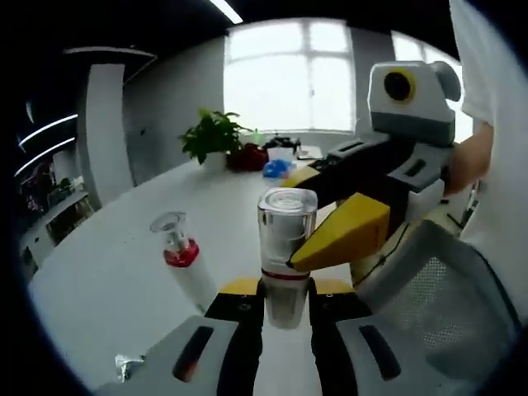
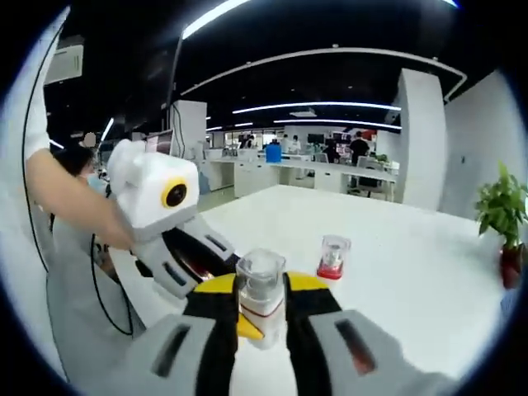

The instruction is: Arrange the skincare products in the storage area until every visible bottle or jar stands upright without overlapping.

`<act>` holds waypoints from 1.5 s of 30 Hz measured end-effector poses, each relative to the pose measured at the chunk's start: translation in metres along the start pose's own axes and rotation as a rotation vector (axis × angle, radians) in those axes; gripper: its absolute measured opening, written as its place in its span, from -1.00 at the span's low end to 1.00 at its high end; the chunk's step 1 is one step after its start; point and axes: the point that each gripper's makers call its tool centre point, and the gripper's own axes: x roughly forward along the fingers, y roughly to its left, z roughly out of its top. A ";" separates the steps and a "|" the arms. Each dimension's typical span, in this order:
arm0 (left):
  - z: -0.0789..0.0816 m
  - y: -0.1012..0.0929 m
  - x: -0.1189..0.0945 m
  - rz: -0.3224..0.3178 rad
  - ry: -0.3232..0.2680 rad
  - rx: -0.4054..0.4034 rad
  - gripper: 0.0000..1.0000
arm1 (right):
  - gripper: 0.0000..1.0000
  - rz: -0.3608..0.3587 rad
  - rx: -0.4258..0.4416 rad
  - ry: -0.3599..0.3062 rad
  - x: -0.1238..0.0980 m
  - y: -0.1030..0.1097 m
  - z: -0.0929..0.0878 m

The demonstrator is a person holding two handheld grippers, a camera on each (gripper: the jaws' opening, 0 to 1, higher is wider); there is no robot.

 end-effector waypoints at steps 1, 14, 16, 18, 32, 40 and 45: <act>-0.003 0.002 0.003 0.002 0.004 -0.001 -0.65 | -0.59 -0.005 -0.005 0.008 0.002 -0.002 -0.003; -0.041 0.021 0.034 0.010 0.075 -0.047 -0.65 | -0.59 -0.034 0.010 0.092 0.027 -0.021 -0.046; -0.044 0.023 0.037 0.007 0.079 -0.052 -0.65 | -0.60 -0.041 0.009 0.105 0.029 -0.023 -0.050; -0.046 0.025 0.040 0.006 0.079 -0.062 -0.65 | -0.60 -0.049 0.002 0.109 0.031 -0.024 -0.052; -0.062 0.035 0.055 -0.004 0.123 -0.062 -0.65 | -0.59 -0.080 0.015 0.141 0.042 -0.034 -0.069; -0.060 0.041 0.056 0.001 0.120 -0.064 -0.64 | -0.59 -0.090 0.014 0.133 0.046 -0.040 -0.069; -0.066 0.044 0.060 0.006 0.150 -0.058 -0.60 | -0.59 -0.098 0.006 0.123 0.049 -0.042 -0.069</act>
